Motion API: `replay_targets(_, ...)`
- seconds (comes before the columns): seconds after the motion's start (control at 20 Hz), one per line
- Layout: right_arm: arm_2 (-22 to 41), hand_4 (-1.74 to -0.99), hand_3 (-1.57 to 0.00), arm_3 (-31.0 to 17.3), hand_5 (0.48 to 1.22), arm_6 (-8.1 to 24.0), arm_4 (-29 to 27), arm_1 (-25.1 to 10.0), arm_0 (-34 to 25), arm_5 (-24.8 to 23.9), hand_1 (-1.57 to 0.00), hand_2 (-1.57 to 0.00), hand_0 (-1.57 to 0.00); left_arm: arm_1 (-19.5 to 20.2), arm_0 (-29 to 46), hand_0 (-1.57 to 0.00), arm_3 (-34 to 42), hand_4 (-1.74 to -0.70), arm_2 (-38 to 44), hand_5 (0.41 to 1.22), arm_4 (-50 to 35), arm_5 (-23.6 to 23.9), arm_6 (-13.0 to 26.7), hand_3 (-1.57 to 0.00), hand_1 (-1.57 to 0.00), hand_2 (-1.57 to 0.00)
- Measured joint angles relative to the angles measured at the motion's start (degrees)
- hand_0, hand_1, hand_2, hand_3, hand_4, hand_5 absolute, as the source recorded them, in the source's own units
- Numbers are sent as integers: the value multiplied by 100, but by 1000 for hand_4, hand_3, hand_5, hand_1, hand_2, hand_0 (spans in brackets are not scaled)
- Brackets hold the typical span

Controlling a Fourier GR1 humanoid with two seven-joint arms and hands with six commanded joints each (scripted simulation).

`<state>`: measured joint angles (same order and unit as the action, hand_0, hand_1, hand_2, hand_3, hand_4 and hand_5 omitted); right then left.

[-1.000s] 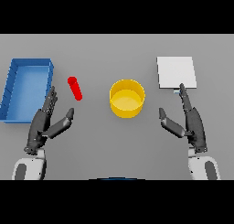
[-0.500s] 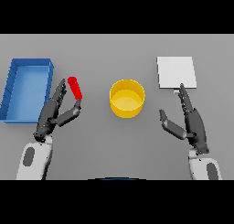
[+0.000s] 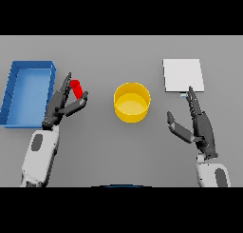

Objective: Pick up the red beaker and tilt it to pour out 1 green nut into yellow bowl. Pick up the yellow bowl and place it on the metallic measuring scale.

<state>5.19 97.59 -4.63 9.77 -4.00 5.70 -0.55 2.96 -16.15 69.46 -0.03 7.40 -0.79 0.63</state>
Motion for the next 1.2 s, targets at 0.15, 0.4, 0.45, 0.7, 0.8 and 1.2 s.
replay_targets(0.15, -65, -1331, 1, -6, 687, -88, -54, -70, -19, 32, 1, 1, 1, 2, -284, 1, -259, -1315, 41, 706, 45, 40, -188, 1, 1, 1)
replay_targets(0.4, -47, -1315, 1, 79, 682, 2, -70, -65, -14, 49, 1, 1, 1, -24, -639, 1, -694, -1322, 96, 710, 55, 13, -201, 1, 1, 1)
replay_targets(0.45, -28, -1311, 1, 70, 682, -58, -59, -53, 28, 56, 1, 1, 1, -42, -645, 1, -716, -1332, 83, 715, 66, 17, -233, 1, 1, 1)
replay_targets(0.7, -13, -1289, 1, 89, 684, -67, 20, -64, 60, 12, 1, 1, 1, -113, -964, -253, -1224, -1444, 263, 795, -16, 67, -592, -220, -276, -307)
replay_targets(0.8, -83, -1285, 1, 54, 683, -47, -41, -114, 22, 32, 1, 1, 1, -255, -1009, -681, -1280, -1441, 335, 949, -64, 236, -506, -706, -701, -715)
replay_targets(1.2, -85, -1296, 1, -44, 682, -121, -127, -76, -65, 96, 1, 1, 1, -396, -1075, -1422, -1443, -1591, 340, 1123, 240, 675, -1205, -1426, -1425, -1427)
